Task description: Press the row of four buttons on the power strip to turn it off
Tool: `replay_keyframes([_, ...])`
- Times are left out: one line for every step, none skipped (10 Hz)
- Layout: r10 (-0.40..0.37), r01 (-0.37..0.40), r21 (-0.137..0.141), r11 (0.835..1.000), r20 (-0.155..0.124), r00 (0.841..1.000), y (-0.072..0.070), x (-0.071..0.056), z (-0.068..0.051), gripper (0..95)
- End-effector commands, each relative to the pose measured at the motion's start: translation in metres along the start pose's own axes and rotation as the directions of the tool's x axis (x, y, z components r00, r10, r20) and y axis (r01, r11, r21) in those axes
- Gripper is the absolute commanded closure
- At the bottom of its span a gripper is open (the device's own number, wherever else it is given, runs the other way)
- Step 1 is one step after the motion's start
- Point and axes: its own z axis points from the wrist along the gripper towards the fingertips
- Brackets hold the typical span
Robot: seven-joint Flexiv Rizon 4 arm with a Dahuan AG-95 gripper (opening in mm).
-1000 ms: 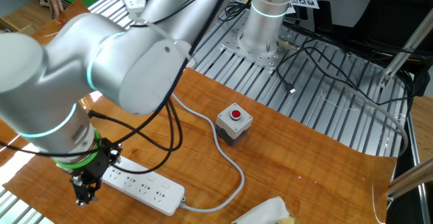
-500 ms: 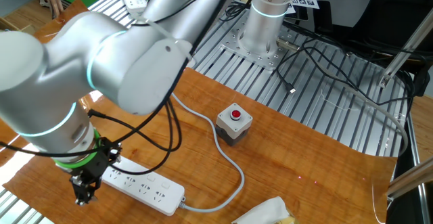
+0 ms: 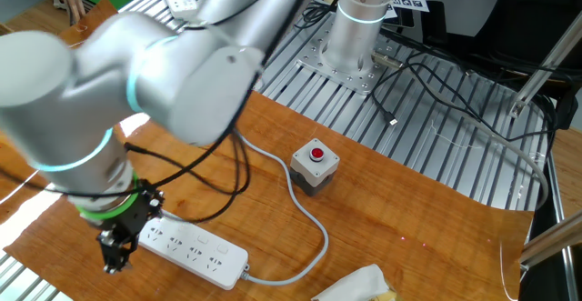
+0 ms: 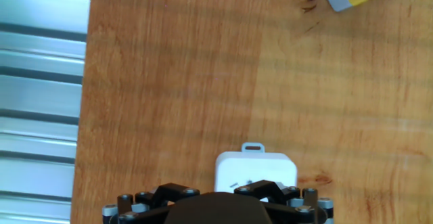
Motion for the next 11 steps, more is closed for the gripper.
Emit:
replay_keyframes([0.0,0.0,0.013,1.0,-0.013,1.0,0.006,-0.0011,0.0011,0.0])
replay_keyframes([-0.003,0.003,0.011,1.0,-0.012,1.0,0.006,-0.0011,0.0012,0.0])
replay_keyframes([0.0,0.0,0.01,1.0,-0.013,1.0,0.0055,-0.0011,0.0018,0.0])
replay_keyframes([0.001,-0.001,0.009,1.0,-0.016,1.0,0.0052,-0.001,0.0023,0.0])
replay_keyframes([-0.003,0.003,0.008,1.0,-0.016,1.0,0.0039,-0.0025,0.0031,0.0])
replay_keyframes([-0.004,0.004,0.006,1.0,-0.018,1.0,0.0031,-0.0031,0.0037,0.0])
replay_keyframes([-0.003,0.003,0.003,1.0,-0.017,1.0,0.0007,-0.0029,0.0067,0.0])
replay_keyframes([-0.002,0.002,0.003,1.0,-0.018,1.0,-0.0002,-0.0032,0.0077,0.0])
replay_keyframes([-0.001,0.001,0.003,1.0,-0.018,1.0,-0.0008,-0.0029,0.0087,0.0])
replay_keyframes([0.0,0.0,0.001,1.0,-0.017,1.0,-0.0009,-0.0028,0.0089,0.0])
replay_keyframes([0.002,-0.002,-0.001,1.0,-0.021,1.0,-0.0011,-0.0026,0.0092,0.0])
